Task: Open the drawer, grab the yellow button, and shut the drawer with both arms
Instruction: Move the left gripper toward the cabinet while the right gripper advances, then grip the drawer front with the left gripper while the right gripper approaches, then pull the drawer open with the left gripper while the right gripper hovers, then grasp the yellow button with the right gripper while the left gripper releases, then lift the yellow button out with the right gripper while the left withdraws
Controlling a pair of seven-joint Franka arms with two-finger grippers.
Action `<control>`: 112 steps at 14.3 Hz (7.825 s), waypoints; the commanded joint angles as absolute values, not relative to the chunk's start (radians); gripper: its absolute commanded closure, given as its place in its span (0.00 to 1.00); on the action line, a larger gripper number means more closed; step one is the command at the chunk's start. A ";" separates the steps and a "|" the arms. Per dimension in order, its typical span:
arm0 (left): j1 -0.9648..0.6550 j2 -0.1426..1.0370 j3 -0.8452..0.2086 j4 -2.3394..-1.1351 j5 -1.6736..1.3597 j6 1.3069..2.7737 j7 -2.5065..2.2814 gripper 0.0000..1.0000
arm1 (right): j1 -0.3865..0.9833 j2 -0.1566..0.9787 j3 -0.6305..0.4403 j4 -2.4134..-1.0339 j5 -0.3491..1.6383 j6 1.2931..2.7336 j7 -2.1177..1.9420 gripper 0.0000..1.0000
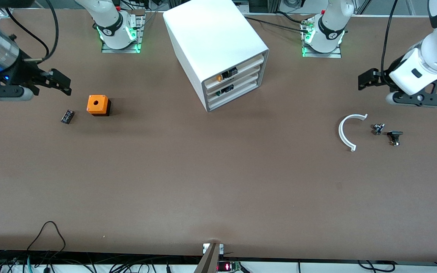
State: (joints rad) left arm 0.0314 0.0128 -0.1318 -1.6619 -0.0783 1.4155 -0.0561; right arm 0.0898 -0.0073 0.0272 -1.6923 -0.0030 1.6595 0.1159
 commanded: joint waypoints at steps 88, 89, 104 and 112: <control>0.308 0.411 -0.462 -1.433 -0.285 1.388 0.433 0.00 | 0.698 0.768 0.178 -0.999 0.187 2.071 1.948 0.00; 0.302 0.391 -0.466 -1.413 -0.187 1.388 0.414 0.00 | 0.712 0.778 0.175 -0.999 0.183 2.071 1.962 0.00; 0.271 0.419 -0.466 -1.207 0.215 1.712 0.137 0.00 | 0.729 0.838 0.190 -0.999 0.190 2.085 1.988 1.00; 0.282 0.416 -0.465 -1.212 0.209 1.677 0.106 0.00 | 0.706 0.781 0.209 -0.904 0.186 1.970 1.924 1.00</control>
